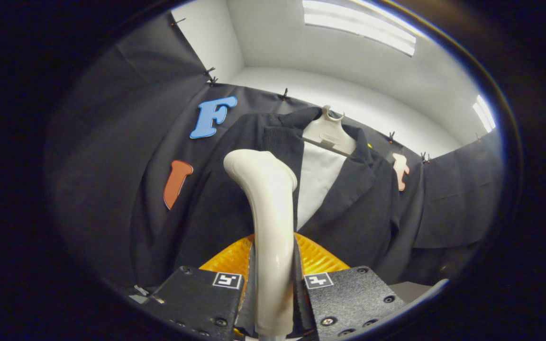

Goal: Iron the clothes twice with a garment steamer, once on the left side and once on the right side.

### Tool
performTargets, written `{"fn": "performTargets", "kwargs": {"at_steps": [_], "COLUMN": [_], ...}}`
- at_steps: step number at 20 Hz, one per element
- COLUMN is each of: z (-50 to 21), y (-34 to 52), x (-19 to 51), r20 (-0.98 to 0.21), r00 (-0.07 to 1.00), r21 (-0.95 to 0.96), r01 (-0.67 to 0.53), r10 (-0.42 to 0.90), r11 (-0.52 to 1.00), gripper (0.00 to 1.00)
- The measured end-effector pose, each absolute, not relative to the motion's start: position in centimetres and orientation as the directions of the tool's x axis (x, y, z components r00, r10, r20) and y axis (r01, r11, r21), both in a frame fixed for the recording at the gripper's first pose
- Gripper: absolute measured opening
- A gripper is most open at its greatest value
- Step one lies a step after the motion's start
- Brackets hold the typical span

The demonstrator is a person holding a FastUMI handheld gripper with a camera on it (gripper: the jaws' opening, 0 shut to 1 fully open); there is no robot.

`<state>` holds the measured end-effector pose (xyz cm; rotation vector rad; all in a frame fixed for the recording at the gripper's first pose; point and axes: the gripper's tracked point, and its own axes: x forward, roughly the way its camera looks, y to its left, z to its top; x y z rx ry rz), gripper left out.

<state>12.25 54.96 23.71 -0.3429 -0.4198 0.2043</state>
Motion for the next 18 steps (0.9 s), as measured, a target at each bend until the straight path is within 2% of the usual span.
{"fn": "performTargets", "kwargs": {"at_steps": [12, 18], "z": [15.0, 8.8], "y": [53.3, 52.4], "x": [11.2, 11.3], "r20": [0.241, 0.124], "r00": [0.929, 0.955], "r21": [-0.414, -0.436], "r01": [-0.162, -0.192], "r10": [0.28, 0.269], "r11": [0.896, 0.879], "gripper": [0.35, 0.35]}}
